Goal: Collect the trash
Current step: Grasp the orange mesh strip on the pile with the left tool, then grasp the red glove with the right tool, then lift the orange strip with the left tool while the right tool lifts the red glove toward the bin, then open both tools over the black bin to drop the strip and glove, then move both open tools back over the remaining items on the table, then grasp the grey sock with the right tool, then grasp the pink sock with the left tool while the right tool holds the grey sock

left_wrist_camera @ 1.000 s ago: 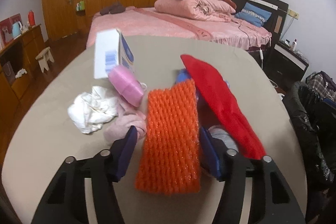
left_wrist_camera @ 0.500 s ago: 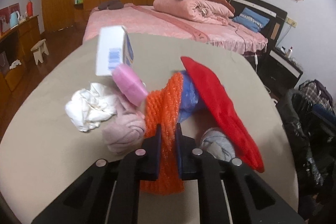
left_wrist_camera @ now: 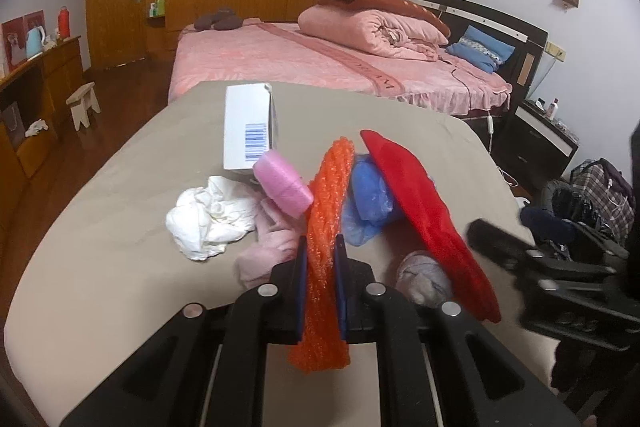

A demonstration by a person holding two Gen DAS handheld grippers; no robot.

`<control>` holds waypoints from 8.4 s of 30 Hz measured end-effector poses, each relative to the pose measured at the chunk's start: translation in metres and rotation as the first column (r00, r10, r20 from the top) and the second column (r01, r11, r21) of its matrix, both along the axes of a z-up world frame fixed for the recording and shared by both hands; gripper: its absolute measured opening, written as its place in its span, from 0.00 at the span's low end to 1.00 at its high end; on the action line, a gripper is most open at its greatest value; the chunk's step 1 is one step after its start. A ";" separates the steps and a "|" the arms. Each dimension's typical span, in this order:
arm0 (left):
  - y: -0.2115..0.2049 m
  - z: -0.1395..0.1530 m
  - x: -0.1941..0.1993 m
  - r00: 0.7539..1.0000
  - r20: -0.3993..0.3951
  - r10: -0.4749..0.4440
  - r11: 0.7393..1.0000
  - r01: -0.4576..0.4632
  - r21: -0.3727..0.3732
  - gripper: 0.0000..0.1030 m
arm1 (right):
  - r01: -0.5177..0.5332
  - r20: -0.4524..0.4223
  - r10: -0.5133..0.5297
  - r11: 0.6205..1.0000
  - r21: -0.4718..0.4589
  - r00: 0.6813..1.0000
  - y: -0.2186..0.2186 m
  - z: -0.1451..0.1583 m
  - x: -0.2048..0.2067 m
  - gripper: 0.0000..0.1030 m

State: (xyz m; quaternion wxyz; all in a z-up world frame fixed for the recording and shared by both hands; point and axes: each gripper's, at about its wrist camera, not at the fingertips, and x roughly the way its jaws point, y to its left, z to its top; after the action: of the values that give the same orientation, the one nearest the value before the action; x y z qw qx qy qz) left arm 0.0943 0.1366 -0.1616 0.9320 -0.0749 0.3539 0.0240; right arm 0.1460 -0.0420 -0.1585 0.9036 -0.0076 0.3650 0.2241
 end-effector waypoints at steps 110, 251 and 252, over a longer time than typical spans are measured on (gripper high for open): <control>-0.099 0.097 -0.009 0.969 0.177 -0.171 0.985 0.174 -0.007 0.11 | 0.034 0.071 -0.047 0.984 0.174 0.996 -0.136 0.121 -0.028 0.07; 0.018 -0.031 0.018 0.998 -0.058 0.017 1.000 -0.016 0.023 0.60 | -0.009 -0.107 0.006 1.000 -0.027 0.994 -0.013 -0.017 -0.009 0.43; 0.018 -0.033 0.019 0.998 -0.068 0.013 1.000 -0.012 0.027 0.58 | -0.006 -0.109 0.003 1.000 -0.026 0.994 -0.014 -0.017 -0.009 0.43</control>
State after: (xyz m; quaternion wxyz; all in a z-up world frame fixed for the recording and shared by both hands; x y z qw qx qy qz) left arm 0.1130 0.1541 -0.1949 0.9202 -0.0640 0.3845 0.0370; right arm 0.1366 -0.0565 -0.1757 0.8817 -0.0083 0.4165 0.2215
